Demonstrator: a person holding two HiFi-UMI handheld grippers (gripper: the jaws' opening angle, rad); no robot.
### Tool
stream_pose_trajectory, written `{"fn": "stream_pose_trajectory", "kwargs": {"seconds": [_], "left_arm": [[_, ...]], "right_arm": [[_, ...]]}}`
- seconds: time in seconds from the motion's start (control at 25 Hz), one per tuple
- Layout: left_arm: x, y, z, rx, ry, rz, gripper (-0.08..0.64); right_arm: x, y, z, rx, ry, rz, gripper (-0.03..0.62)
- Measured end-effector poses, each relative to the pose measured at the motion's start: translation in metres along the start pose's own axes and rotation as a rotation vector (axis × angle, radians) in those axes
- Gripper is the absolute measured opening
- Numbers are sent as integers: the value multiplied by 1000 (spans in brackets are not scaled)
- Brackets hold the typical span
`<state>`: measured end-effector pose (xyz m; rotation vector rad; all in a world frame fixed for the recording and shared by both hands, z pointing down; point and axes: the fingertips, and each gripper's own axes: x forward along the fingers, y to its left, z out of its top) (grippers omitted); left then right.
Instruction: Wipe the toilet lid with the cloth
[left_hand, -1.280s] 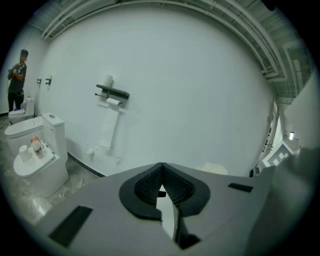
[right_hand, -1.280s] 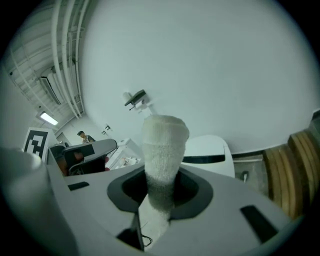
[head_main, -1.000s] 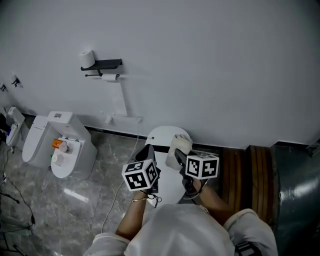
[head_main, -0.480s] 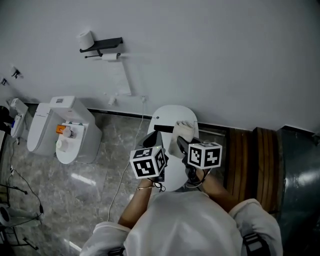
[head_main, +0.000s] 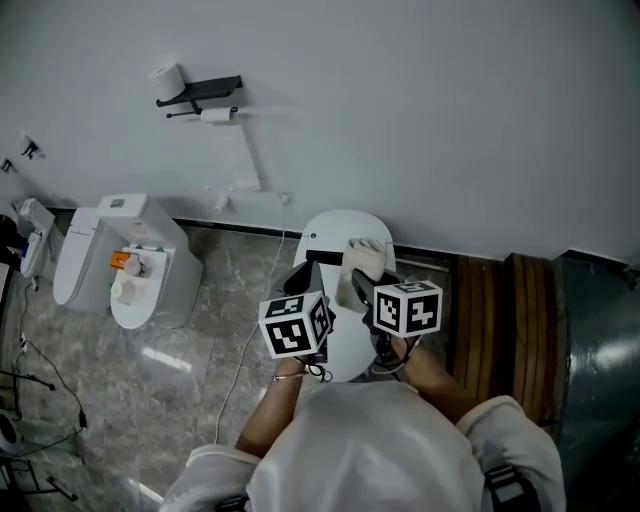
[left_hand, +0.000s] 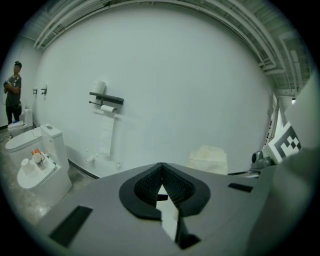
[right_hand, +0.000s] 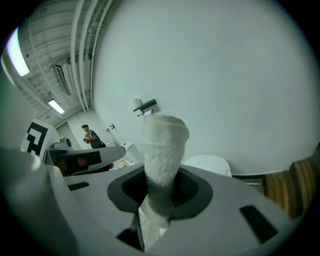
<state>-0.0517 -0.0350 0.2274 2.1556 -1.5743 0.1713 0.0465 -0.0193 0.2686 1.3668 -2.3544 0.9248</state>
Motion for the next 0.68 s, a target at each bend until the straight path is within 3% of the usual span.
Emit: {"fn": "stream_pose_trajectory", "kwargs": {"seconds": [0.68], "left_arm": [[3, 0, -6, -9, 13, 1, 12]], "right_arm": [[-4, -14, -10, 32, 11, -17, 97]]}}
